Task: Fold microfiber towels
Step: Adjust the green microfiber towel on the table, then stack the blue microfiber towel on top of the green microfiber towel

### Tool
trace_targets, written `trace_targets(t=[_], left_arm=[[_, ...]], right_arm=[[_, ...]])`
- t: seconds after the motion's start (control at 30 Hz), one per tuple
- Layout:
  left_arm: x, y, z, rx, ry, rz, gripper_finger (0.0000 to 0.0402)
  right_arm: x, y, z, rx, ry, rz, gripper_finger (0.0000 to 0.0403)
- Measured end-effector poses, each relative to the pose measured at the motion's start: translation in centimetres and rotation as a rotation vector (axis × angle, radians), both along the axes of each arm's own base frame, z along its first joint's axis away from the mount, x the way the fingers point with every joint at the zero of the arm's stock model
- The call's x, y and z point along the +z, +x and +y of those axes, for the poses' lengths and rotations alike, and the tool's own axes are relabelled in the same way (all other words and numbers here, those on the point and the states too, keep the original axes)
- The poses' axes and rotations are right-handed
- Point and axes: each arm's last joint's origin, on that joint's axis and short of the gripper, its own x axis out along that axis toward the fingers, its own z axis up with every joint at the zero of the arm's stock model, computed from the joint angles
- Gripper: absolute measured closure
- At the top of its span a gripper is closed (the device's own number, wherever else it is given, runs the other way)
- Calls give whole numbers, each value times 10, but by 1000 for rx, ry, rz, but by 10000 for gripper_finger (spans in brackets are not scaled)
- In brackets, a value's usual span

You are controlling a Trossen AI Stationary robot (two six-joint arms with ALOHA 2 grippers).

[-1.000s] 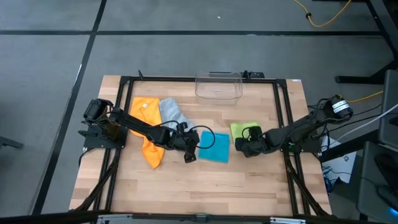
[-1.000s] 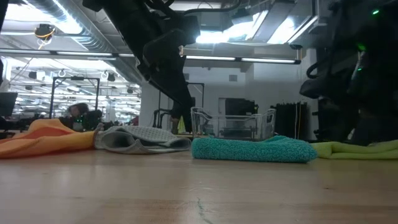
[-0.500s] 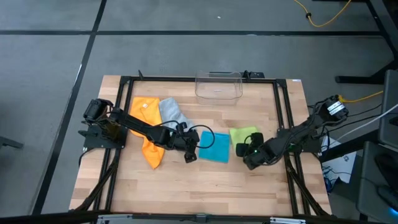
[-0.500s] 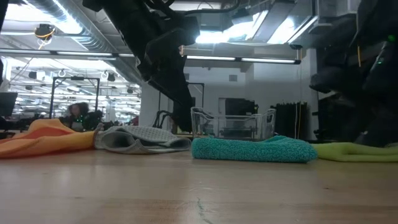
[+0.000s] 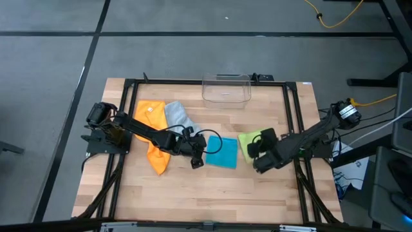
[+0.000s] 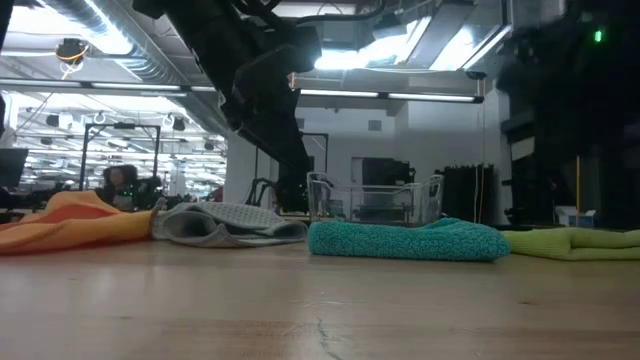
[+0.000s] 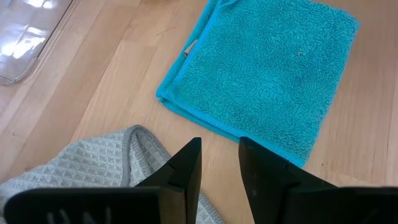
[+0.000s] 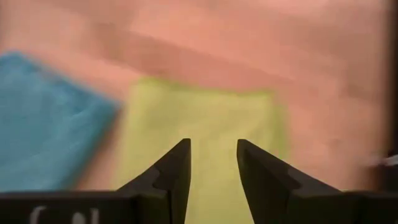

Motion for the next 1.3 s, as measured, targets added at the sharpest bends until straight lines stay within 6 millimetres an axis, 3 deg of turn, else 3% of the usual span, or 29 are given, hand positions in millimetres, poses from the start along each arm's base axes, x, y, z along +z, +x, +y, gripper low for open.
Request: trace_targets(t=[0.2, 0.43, 0.7, 0.93, 1.3], left_arm=[[0, 0, 0, 0, 0, 0, 302], [0, 0, 0, 1, 2, -2, 302], [0, 0, 0, 2, 2, -3, 302], [0, 0, 0, 2, 3, -3, 302], [0, 0, 0, 2, 3, -3, 302]], right_arm=[[-36, -18, -12, -132, 152, 193, 269], [-57, -14, -2, -55, 296, 141, 269], [-60, -8, 16, 11, 487, 101, 270], [-58, -5, 24, 31, 507, 54, 270], [-27, 18, 36, 129, 480, -50, 270]])
